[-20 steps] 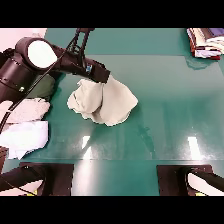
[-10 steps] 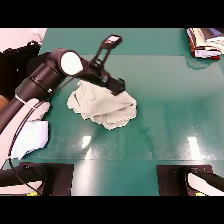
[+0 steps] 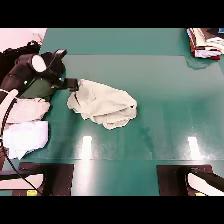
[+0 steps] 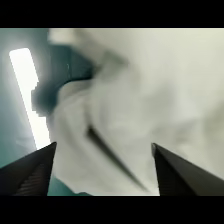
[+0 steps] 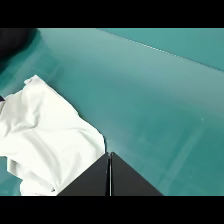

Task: Fold the shirts.

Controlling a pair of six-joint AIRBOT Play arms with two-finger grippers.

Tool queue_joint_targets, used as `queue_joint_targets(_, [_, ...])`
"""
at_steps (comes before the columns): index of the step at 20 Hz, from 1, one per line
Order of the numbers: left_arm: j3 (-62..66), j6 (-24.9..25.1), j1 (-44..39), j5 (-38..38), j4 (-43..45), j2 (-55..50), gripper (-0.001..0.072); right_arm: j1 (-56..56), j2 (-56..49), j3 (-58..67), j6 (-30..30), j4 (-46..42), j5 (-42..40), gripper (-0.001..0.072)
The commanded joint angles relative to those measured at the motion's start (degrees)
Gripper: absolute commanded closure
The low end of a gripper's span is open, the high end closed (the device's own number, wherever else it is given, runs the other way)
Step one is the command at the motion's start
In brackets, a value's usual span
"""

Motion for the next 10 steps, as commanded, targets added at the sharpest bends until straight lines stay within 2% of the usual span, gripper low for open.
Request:
queue_joint_targets(1, [-6.71,0.48,4.66,5.68,-4.44,-2.71,0.0,0.04,0.0,-1.86,0.72,0.0,0.2,0.0691])
queue_joint_targets(2, [-6.69,2.03,4.63,6.29,-5.73,-3.89,0.0,0.04,0.0,-3.87,1.68,0.0,0.37,0.0679])
queue_joint_targets(3, [-6.71,3.48,4.66,7.26,-8.52,-4.85,0.0,0.04,0.0,-6.43,2.75,0.0,0.37,0.0607])
queue_joint_targets(4, [-6.69,4.11,4.66,8.37,-10.54,-5.29,0.0001,0.04,-0.02,-9.18,2.99,-0.02,0.22,0.059])
queue_joint_targets(5, [-6.67,4.31,4.66,9.68,-11.74,-5.31,0.0154,0.04,-0.02,-12.55,2.97,-0.15,-0.24,0.0589])
queue_joint_targets(6, [-6.36,4.28,4.66,10.47,-11.76,-5.29,0.0424,0.04,-0.02,-15.85,2.97,-0.46,-0.57,0.0589])
queue_joint_targets(7, [-5.66,4.28,4.66,10.58,-11.74,-5.29,0.0655,0.04,-0.02,-19.71,2.97,-0.44,-0.83,0.059])
queue_joint_targets(8, [-4.48,4.35,4.66,9.97,-11.54,-5.27,0.0674,0.04,-0.02,-23.56,2.97,-0.44,-1.07,0.0587])
queue_joint_targets(9, [-2.99,4.72,4.66,9.07,-11.54,-5.2,0.0682,0.04,-0.02,-28.02,2.97,-0.44,-1.51,0.0507])
queue_joint_targets(10, [-1.14,4.72,4.66,8.13,-11.54,-5.09,0.0681,0.04,-0.02,-32.59,2.97,-0.37,-2.36,0.0292])
